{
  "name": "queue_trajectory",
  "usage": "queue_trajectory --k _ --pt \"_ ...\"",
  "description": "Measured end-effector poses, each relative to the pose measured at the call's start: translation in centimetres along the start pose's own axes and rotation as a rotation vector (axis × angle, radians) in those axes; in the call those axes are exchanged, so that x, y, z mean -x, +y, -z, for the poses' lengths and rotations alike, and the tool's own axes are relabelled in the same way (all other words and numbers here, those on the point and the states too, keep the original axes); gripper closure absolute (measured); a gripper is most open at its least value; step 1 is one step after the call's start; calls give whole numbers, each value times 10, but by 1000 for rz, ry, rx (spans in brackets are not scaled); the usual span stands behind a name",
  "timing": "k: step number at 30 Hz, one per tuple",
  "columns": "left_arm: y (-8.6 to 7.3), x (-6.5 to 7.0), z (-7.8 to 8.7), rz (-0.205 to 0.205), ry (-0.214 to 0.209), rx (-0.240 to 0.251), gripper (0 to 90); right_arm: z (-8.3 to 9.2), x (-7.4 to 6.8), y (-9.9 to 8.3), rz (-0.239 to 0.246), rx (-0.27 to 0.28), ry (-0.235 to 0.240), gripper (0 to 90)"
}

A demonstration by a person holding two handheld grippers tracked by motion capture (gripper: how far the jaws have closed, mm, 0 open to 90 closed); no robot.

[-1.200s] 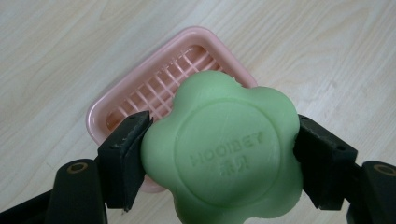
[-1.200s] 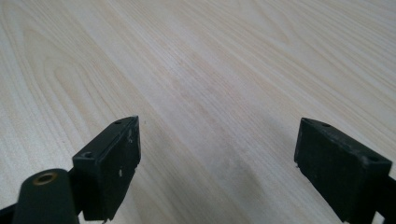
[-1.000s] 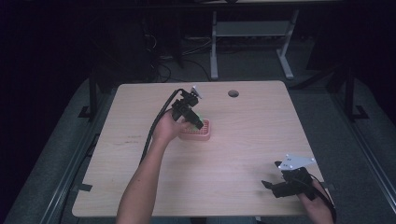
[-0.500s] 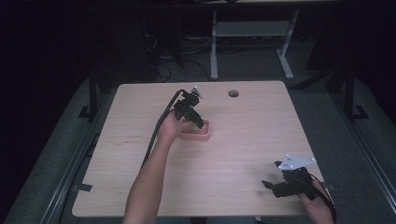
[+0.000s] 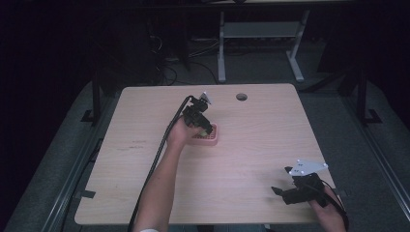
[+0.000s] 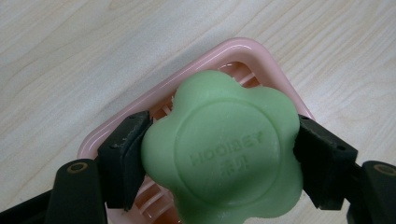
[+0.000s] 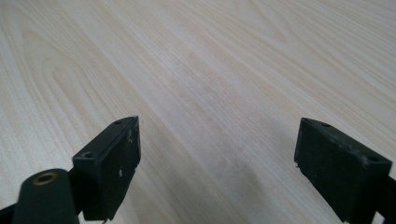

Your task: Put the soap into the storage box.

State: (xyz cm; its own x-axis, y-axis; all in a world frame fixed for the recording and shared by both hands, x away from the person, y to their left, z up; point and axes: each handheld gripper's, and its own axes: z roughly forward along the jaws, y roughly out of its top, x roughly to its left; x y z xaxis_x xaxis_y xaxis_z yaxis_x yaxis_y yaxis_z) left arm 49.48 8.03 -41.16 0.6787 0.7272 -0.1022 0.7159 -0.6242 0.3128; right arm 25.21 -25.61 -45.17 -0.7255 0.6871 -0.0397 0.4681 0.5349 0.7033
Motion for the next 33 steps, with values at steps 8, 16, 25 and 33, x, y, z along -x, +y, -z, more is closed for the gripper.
queue_trajectory --k 8,16,25,33 --pt "-1 -2 -8 22 2 -6 264 0 0 0 -4 -3 0 140" --pt "-5 -2 -13 29 5 2 264 0 0 0 1 1 1 140" --pt "-6 -2 -14 33 14 6 261 0 -1 0 -7 -6 2 140" --pt "-6 0 -14 20 43 2 258 0 -1 0 -8 -7 3 140"
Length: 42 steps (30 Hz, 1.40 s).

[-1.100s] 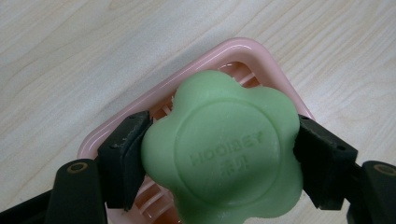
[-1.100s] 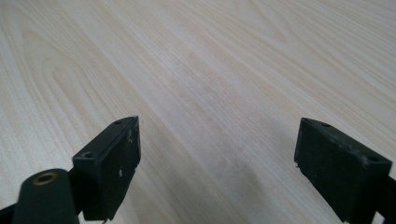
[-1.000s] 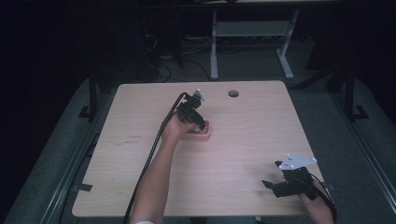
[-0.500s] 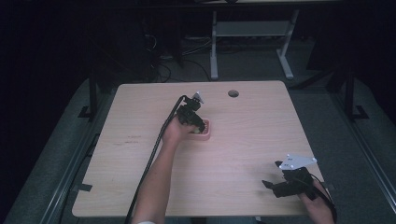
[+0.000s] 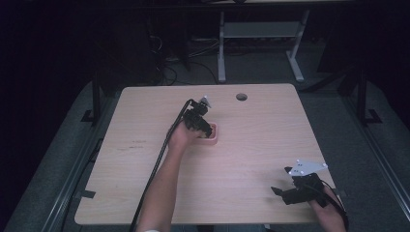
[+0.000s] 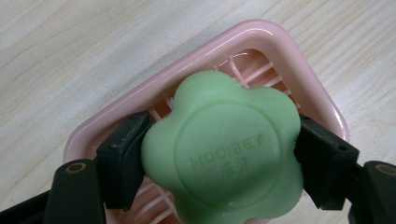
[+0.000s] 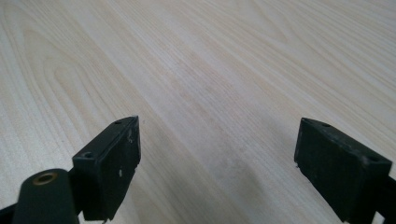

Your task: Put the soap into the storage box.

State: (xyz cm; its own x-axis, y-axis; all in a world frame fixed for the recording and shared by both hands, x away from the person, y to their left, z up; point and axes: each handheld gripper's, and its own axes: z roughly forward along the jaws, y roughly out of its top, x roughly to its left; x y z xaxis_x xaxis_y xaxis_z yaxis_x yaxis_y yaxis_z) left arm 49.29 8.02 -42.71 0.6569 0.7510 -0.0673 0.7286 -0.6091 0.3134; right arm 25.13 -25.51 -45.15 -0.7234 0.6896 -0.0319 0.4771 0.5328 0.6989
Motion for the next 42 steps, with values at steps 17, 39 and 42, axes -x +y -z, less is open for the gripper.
queue_trajectory --k 17,39,42 --pt "-1 -1 8 -8 5 15 234 -1 0 1 7 -2 1 140" --pt "-5 0 19 5 3 46 215 -2 0 1 13 -5 0 140" --pt "-6 1 22 -2 8 51 215 -2 -1 1 14 -2 -2 140"
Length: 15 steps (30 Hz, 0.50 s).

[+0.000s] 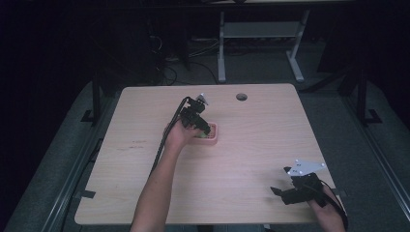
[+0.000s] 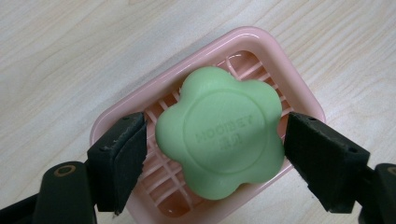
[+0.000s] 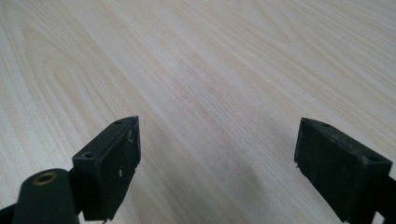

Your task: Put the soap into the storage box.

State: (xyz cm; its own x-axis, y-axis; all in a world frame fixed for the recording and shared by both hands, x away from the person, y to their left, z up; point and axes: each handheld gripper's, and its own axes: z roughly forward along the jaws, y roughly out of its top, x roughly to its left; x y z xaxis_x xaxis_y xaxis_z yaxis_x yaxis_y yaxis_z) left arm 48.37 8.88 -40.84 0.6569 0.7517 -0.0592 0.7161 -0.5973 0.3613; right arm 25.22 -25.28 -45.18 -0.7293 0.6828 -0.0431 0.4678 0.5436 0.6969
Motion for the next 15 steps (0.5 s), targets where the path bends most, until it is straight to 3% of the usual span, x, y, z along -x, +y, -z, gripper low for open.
queue_trajectory --k 5,15 --pt "-1 1 6 6 -15 23 214 0 -1 0 -5 0 2 140" --pt "-3 8 15 -36 -11 41 212 0 0 -1 1 -6 -3 140"
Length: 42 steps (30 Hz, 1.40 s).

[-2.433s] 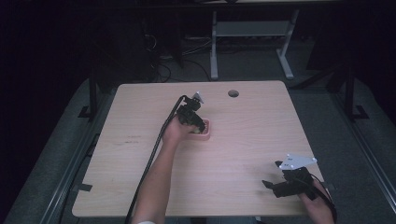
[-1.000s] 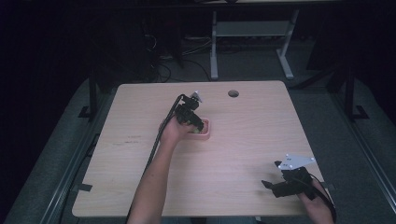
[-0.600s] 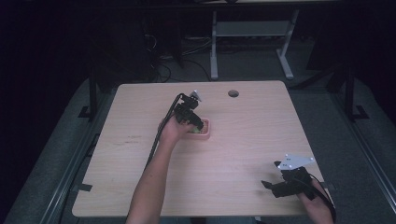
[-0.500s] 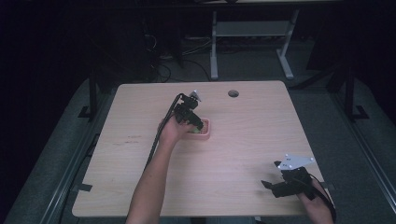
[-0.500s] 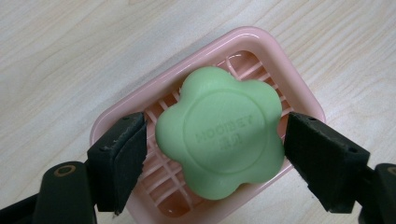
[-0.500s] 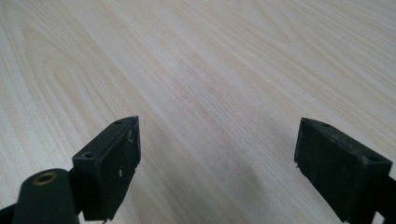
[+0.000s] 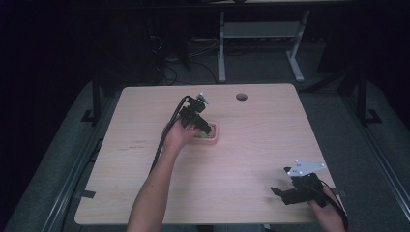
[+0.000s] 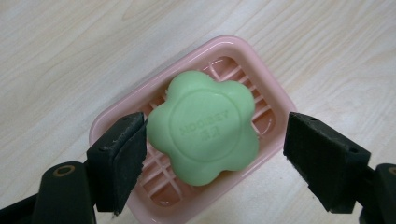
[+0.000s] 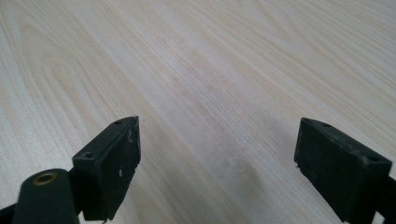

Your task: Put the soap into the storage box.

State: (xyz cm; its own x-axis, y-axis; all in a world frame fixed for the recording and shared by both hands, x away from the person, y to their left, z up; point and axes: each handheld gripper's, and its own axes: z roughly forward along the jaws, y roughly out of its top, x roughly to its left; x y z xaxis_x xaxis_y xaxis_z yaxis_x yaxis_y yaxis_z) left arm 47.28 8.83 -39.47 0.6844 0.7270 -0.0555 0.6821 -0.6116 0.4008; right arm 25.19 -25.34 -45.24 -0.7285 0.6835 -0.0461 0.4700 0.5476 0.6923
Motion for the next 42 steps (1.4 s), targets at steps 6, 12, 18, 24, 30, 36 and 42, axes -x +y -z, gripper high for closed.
queue_trajectory --k 6,12,18,24,30,36,42 --pt "-2 4 5 -13 -7 17 212 0 0 -1 -16 -2 -3 140" --pt "-6 7 11 -23 -13 26 212 1 0 -2 -29 -6 -6 140" --pt "-13 10 15 -38 -18 30 212 3 1 -4 -35 1 -13 140" --pt "-23 9 19 -47 -13 23 211 3 -1 -4 -31 -10 -16 140" --pt "-35 9 27 -33 -28 57 211 1 -2 -3 -23 -15 -17 140" --pt "-44 10 32 -41 -39 55 207 1 -2 -4 -27 -20 -21 140" --pt "-53 16 35 -52 -47 59 206 0 -2 -4 -27 -22 -23 140"
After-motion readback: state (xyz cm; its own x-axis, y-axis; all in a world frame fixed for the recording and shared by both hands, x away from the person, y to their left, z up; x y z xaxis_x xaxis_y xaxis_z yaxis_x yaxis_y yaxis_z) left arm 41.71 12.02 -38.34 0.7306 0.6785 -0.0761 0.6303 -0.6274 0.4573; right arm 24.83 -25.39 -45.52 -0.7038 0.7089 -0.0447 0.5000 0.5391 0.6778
